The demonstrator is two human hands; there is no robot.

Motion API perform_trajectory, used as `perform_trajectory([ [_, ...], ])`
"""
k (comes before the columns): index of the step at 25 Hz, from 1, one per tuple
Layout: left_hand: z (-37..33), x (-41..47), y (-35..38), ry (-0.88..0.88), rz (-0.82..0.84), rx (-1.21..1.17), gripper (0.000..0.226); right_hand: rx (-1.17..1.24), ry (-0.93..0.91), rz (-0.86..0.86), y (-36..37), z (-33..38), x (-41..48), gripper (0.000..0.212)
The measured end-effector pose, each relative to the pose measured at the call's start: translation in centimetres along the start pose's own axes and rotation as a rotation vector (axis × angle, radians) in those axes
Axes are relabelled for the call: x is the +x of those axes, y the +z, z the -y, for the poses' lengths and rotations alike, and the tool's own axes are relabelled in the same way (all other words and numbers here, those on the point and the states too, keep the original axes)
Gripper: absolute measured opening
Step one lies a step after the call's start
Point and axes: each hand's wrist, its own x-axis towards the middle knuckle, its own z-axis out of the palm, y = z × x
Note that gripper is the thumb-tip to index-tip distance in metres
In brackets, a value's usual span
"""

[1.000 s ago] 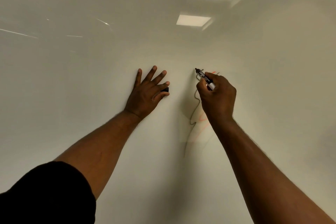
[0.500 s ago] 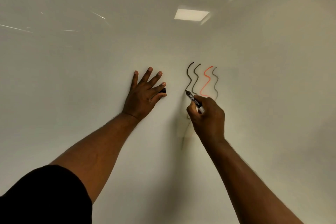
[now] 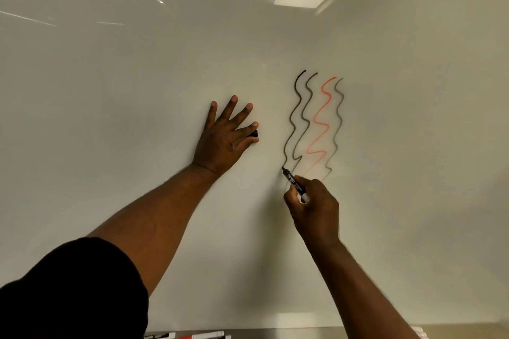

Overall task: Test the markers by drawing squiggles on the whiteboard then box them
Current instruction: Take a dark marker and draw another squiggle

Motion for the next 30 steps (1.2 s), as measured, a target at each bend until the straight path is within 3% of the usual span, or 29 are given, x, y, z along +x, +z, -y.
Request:
perform_trajectory([
  [5,-0.2,-1.9,0.1,-0.008,0.044,-0.01,0.034,0.031,0.11,0.041,0.6,-1.8,-4.0,0.022],
  [8,-0.5,-2.3,0.1,-0.014,0.059,-0.022,0.034,-0.041,0.063,0.226,1.1,-2.9,-7.5,0.016],
  [10,-0.5,-2.3,-0.1,-0.027,0.073,-0.025,0.034,-0.061,0.141,0.289,1.1,-3.3,-9.4,0.015],
  [20,-3.1,-7.3,-1.5,-0.115,0.265,-0.12,0.03,-0.065,0.149,0.236,-1.8,-4.9,-12.2,0.025],
  [24,-7.1,-14.8,-2.0,-0.305,0.377,-0.279,0.023,-0.127,0.171,0.262,-2.3,-5.8,-15.4,0.034],
  [30,-11.5,-23.0,-3.8,-0.587,0.596,-0.36,0.028,-0.174,0.229,0.35,-2.6,-5.6,-20.1,0.03],
])
